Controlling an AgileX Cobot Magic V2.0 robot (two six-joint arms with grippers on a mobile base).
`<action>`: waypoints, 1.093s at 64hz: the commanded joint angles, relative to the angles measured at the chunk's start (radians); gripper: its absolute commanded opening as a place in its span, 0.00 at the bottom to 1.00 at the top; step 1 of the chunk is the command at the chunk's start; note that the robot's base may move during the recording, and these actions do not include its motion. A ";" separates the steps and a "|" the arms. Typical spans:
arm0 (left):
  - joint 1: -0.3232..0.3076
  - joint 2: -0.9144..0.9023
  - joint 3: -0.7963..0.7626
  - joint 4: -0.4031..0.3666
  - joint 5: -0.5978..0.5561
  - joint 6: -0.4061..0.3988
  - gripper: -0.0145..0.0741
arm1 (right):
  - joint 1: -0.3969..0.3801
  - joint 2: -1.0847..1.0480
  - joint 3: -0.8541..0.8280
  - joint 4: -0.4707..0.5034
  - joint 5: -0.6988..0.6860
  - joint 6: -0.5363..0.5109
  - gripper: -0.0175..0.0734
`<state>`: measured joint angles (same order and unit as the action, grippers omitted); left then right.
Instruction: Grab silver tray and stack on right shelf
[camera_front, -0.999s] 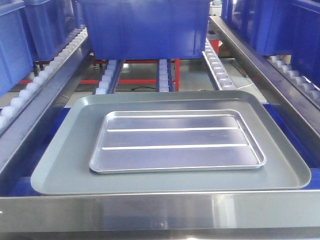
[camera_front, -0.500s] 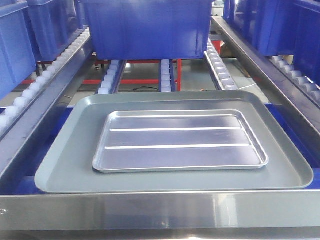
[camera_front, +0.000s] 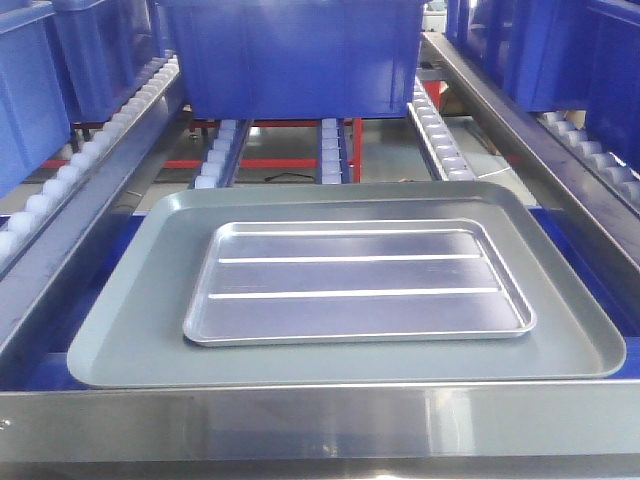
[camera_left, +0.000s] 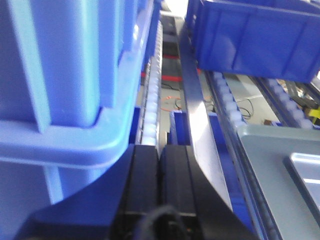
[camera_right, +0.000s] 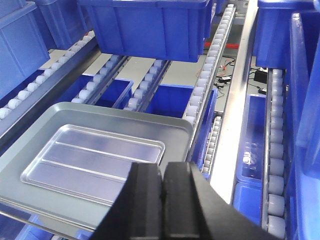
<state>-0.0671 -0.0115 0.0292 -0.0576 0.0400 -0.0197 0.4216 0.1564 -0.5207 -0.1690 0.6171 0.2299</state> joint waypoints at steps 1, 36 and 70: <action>0.006 -0.013 0.020 0.002 -0.103 0.004 0.05 | -0.003 0.014 -0.025 -0.017 -0.084 -0.010 0.25; 0.006 -0.013 0.020 0.002 -0.103 0.004 0.05 | -0.003 0.014 -0.025 -0.017 -0.084 -0.010 0.25; 0.006 -0.013 0.020 0.002 -0.103 0.004 0.05 | -0.015 0.014 0.021 -0.045 -0.175 -0.010 0.25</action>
<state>-0.0631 -0.0115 0.0292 -0.0576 0.0226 -0.0181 0.4197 0.1564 -0.4924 -0.1939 0.5733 0.2299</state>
